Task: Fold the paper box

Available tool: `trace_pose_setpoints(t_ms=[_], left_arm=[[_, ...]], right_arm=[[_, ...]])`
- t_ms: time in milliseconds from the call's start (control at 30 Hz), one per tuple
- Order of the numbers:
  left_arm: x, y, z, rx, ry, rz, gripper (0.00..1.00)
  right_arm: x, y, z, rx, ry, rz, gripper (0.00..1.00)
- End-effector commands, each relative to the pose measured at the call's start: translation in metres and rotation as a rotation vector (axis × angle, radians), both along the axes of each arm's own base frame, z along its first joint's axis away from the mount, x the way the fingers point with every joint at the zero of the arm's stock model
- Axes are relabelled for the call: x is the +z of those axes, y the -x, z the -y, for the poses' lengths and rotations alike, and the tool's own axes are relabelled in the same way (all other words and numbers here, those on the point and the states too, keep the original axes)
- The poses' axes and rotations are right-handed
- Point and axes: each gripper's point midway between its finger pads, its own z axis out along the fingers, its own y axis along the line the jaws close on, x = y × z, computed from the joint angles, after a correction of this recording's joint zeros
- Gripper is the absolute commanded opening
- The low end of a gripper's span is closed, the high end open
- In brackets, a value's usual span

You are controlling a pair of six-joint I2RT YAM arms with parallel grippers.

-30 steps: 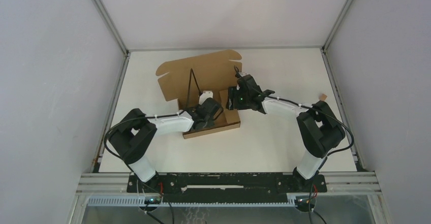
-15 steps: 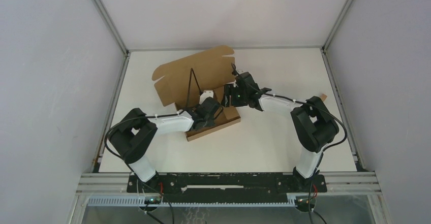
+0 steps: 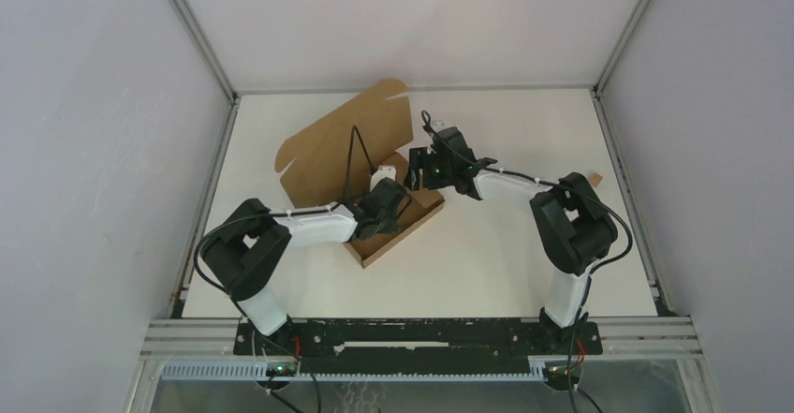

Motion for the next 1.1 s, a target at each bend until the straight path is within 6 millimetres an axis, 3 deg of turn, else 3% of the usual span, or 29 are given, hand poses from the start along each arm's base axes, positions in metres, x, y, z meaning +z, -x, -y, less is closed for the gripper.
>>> trace_pose_setpoints(t_ms=[0,200,367,700,1067], left_arm=[[-0.013,0.010,-0.003,-0.040,-0.007,-0.033,0.00],[-0.015,0.012,0.000,-0.061,-0.008,-0.043,0.00],[-0.015,0.010,0.002,-0.074,-0.007,-0.045,0.00],[-0.017,0.010,0.002,-0.089,0.001,-0.053,0.00],[-0.017,0.012,0.006,-0.127,0.022,-0.052,0.00]], right_arm=[[0.031,-0.034,-0.012,0.058,-0.109,0.132,0.76],[0.036,-0.060,-0.002,0.090,-0.186,0.141,0.74],[0.034,-0.071,-0.003,0.136,-0.199,0.145,0.65],[0.024,-0.054,-0.035,0.288,-0.228,0.147,0.62],[0.018,-0.065,-0.051,0.348,-0.177,0.140,0.57]])
